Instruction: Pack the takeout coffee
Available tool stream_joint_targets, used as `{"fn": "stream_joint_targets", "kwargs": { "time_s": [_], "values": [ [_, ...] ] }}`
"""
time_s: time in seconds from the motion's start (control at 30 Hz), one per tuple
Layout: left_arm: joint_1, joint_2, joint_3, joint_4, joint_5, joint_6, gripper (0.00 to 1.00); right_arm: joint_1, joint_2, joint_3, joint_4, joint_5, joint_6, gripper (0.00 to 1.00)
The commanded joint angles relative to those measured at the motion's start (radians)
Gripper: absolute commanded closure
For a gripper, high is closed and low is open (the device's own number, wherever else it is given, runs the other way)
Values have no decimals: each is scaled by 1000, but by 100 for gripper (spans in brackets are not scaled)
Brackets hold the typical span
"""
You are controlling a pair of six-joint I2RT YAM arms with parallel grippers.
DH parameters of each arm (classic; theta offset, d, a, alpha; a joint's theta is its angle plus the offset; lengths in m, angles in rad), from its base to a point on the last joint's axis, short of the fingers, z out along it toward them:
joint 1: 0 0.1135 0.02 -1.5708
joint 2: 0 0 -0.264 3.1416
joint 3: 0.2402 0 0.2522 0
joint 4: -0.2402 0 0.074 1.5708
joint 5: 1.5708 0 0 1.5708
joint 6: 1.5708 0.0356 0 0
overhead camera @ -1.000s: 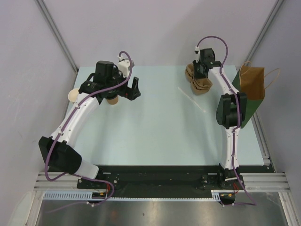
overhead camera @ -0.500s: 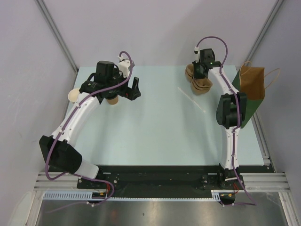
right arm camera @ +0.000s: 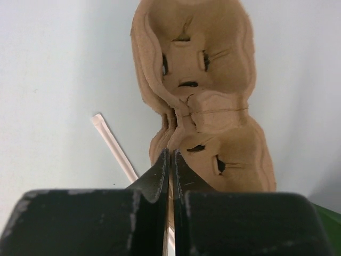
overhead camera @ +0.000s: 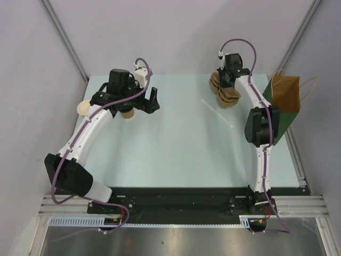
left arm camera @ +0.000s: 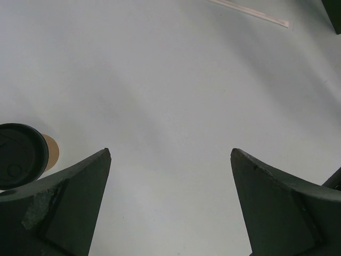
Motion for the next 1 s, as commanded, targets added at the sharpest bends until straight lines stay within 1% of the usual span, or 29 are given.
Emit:
{"fn": "stream_joint_targets", "kwargs": {
  "time_s": [0.0,0.23,0.4,0.73,0.97],
  "values": [
    [-1,-3,43,21,28,-14,1,27,-101,39,28,85,-53,100],
    [-1,-3,43,22,30,-14,0,34,-136,41,42,130,-96,100],
    [-1,0,46,21,28,-14,1,36,-156,47,47,131,-107,100],
    [-1,-5,46,21,28,-14,0,42,-171,64,31,112,-108,100],
    [5,1,61,-2,14,-21,0,93,-210,52,-7,55,-85,100]
  ]
}}
